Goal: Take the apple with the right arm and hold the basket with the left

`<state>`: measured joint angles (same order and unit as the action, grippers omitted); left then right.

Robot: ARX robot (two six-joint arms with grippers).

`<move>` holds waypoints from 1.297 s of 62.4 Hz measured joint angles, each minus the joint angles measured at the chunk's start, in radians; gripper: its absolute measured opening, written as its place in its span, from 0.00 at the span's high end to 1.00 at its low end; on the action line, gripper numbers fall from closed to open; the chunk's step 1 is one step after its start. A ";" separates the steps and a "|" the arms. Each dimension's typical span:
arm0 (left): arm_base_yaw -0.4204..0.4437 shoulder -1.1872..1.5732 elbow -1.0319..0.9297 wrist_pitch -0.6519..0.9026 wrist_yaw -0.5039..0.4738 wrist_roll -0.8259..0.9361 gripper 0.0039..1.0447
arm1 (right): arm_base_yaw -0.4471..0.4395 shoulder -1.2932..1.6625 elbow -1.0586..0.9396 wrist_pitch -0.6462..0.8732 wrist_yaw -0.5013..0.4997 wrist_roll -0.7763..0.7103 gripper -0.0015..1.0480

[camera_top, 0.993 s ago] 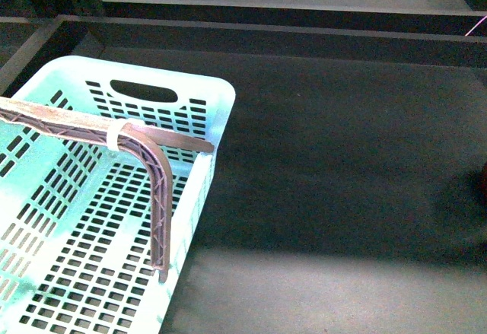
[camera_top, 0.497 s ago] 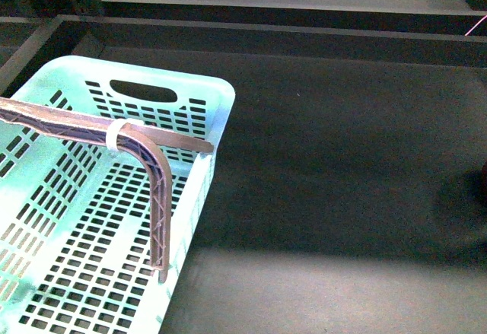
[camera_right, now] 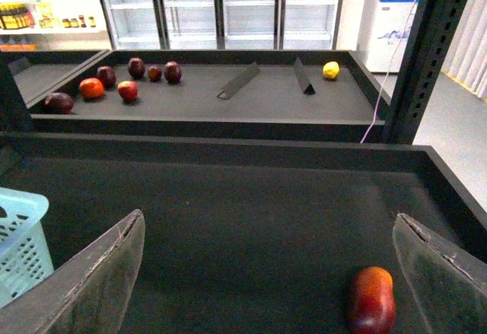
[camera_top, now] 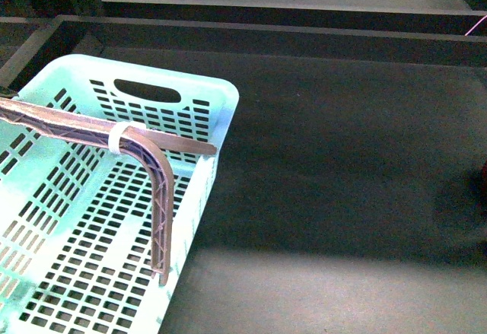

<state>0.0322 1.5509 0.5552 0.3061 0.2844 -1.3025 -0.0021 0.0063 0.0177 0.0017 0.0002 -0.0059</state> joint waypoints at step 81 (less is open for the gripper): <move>-0.666 -0.079 0.362 -0.252 0.018 0.161 0.93 | 0.000 0.000 0.000 0.000 0.000 0.000 0.09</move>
<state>-0.6334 1.4719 0.9173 0.0540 0.3019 -1.1412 -0.0021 0.0063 0.0177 0.0017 0.0002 -0.0063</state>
